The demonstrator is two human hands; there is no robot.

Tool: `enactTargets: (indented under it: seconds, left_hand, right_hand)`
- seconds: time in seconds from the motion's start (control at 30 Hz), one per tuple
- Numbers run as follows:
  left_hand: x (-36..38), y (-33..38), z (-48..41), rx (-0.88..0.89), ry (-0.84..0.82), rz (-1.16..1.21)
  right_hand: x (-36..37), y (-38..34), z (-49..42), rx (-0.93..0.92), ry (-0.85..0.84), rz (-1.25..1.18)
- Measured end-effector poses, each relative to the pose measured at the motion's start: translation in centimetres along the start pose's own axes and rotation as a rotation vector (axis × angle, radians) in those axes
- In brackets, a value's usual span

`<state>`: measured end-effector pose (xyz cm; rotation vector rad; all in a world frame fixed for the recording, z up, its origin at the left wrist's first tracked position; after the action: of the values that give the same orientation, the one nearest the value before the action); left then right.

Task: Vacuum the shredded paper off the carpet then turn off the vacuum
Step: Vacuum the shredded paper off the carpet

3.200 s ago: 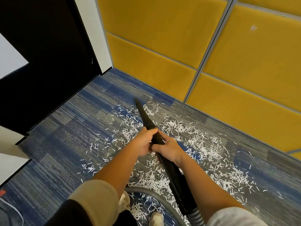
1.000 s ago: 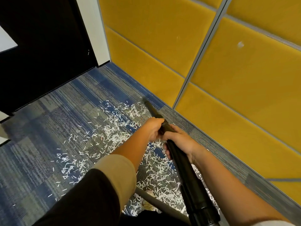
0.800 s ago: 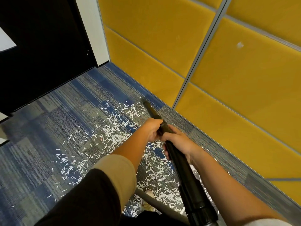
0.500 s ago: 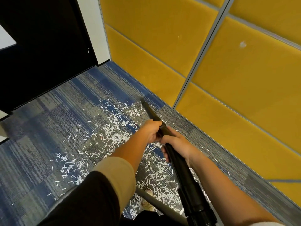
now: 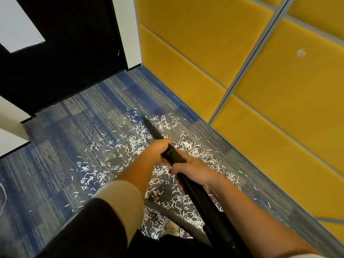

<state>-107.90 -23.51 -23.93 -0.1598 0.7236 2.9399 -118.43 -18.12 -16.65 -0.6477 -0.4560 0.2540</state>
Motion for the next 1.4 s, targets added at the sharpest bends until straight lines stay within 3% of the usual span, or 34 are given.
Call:
enactTargets:
  seconds: [0.53,0.93,1.4]
  left_hand:
    - [-2.8,-1.7,1.1,0.091,0.058,0.153]
    - [-3.9,0.0,1.0,0.211,0.084,0.265]
    - [-5.4,-0.3,0.8,0.187,0.077,0.212]
  right_hand:
    - [2.9,0.5,-0.9,-0.04,0.026,0.113]
    - [2.7,-0.8,-3.3,-0.055,0.031,0.067]
    - [3.6,-1.1,-4.3,-0.051,0.027,0.118]
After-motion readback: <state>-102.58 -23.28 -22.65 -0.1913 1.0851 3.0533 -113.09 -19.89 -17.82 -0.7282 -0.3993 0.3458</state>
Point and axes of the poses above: each hand's wrist, its own z-axis away from the middle knuckle, its own x-axis out of the palm, y = z × x, the point moved 6 cm from there along -z, towards the middle knuckle, and after that the axes turned 14 degrees about -z, right-handed, at the moved point
